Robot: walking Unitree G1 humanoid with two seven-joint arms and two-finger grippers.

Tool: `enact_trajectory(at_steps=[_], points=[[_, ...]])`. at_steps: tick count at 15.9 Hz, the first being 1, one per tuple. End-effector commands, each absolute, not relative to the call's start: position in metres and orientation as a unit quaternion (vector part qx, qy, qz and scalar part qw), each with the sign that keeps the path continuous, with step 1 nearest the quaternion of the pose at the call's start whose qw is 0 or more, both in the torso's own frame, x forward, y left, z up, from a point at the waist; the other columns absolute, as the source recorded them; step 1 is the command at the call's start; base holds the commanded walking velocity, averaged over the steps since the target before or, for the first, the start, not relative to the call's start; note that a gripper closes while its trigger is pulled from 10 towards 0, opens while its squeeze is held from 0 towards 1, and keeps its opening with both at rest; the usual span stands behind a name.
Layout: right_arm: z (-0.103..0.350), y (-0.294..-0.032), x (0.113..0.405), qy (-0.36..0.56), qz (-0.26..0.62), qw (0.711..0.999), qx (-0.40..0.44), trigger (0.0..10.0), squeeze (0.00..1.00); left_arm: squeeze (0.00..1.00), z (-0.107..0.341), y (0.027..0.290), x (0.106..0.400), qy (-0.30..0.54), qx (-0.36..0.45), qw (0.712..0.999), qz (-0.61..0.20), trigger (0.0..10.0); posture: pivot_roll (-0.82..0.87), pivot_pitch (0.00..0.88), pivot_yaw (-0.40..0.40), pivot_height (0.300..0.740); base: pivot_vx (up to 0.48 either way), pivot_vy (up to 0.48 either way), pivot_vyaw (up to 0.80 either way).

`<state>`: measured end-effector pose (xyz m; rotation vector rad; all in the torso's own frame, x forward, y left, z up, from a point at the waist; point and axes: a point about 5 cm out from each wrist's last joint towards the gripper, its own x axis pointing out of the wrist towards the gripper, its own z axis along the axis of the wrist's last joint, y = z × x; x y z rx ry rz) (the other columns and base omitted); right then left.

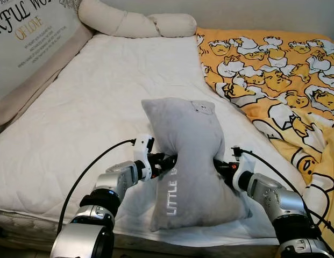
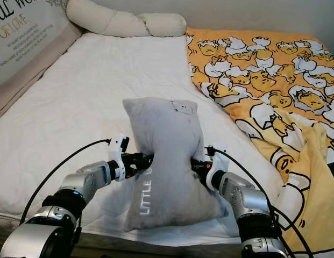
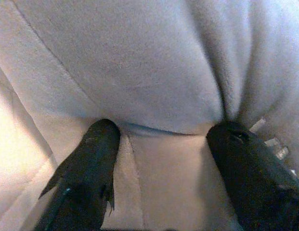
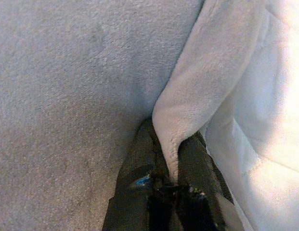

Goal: Clean up the room

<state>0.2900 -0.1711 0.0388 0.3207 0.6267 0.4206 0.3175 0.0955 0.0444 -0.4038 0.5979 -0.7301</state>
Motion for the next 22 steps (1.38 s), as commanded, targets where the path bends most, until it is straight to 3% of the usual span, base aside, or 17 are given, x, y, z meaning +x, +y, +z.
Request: enact_trajectory(at_steps=[1, 6, 11, 17, 22], points=[[0.034, -0.152, 0.286, 0.32, 0.238, 0.903, 0.16, 0.0, 0.0, 0.0, 0.049, 0.084, 0.319, 0.29, -0.198, 0.864, -0.36, 0.0, -0.13, 0.0, 0.0, 0.74, 0.0, 0.0, 0.0], [0.039, -0.139, 0.288, 0.302, 0.246, 0.908, 0.156, 0.0, 0.0, 0.0, 0.054, 0.077, 0.316, 0.285, -0.195, 0.863, -0.369, 0.0, -0.13, 0.0, 0.006, 0.74, 0.0, 0.0, 0.0], [0.052, -0.135, 0.297, 0.262, 0.214, 0.931, 0.137, 0.0, 0.0, 0.0, 0.062, 0.078, 0.314, 0.266, -0.14, 0.878, -0.372, 0.0, -0.13, 0.0, 0.019, 0.74, 0.0, 0.0, 0.0], [0.097, -0.116, 0.303, 0.158, 0.216, 0.938, 0.218, 0.0, 0.0, 0.0, 0.111, 0.08, 0.325, 0.164, -0.125, 0.913, -0.351, 0.0, -0.11, 0.0, 0.023, 0.74, 0.0, 0.0, 0.0], [0.121, -0.116, 0.293, 0.1, 0.182, 0.944, 0.256, 0.0, 0.0, 0.0, 0.139, 0.082, 0.319, 0.106, -0.096, 0.936, -0.322, 0.0, -0.11, 0.0, 0.033, 0.74, 0.0, 0.0, 0.0]])
